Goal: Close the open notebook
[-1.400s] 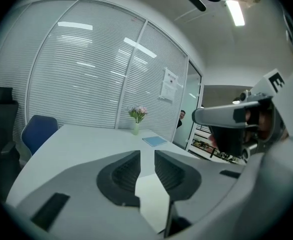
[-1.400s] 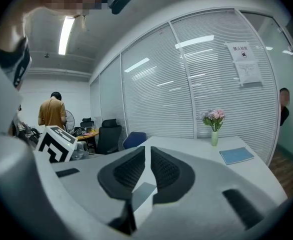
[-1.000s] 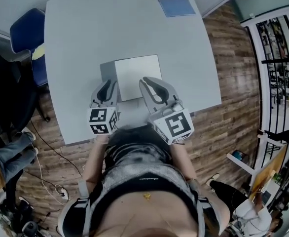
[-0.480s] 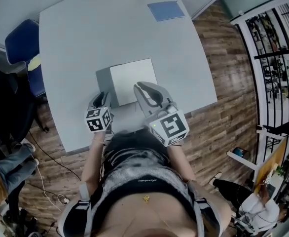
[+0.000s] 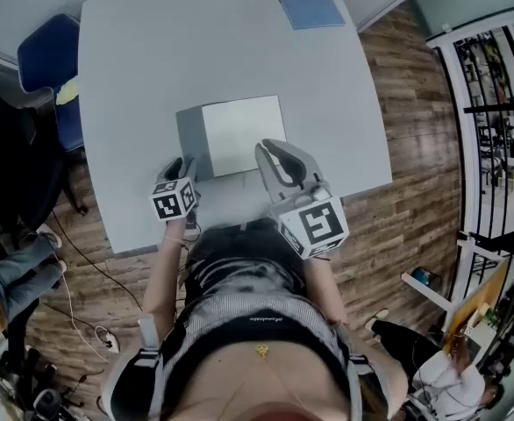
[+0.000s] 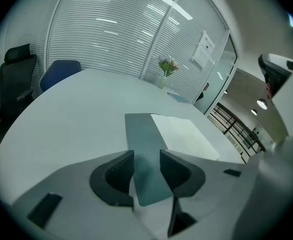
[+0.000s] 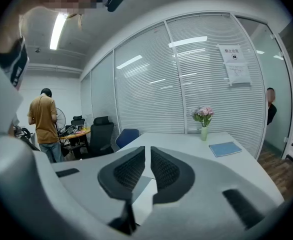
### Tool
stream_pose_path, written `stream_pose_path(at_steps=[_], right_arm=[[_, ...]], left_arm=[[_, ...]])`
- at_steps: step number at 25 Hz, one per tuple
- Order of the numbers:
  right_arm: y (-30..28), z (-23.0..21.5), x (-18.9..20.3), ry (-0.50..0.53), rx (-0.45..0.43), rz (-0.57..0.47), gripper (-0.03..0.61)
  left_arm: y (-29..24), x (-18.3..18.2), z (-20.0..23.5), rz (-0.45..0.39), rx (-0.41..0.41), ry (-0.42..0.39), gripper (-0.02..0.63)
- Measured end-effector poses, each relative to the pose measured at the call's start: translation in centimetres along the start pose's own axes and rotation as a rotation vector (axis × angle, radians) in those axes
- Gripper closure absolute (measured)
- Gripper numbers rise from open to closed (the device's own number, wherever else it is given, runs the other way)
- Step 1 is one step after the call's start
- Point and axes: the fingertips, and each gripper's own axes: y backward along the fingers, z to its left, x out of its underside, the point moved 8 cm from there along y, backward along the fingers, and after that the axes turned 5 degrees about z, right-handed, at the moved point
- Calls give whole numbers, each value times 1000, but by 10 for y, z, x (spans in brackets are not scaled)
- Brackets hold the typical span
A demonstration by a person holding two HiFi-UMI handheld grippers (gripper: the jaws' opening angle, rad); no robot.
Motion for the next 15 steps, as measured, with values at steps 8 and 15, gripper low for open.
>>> stream_pose_path(at_steps=[8,15], right_arm=[[10,-21,1,5,-19,17,543],[12,-33,3,9,-39,27,543]], left_arm=[[-12,7,2,52,-55,39,460],[-20,14,0,73,-100,58,446]])
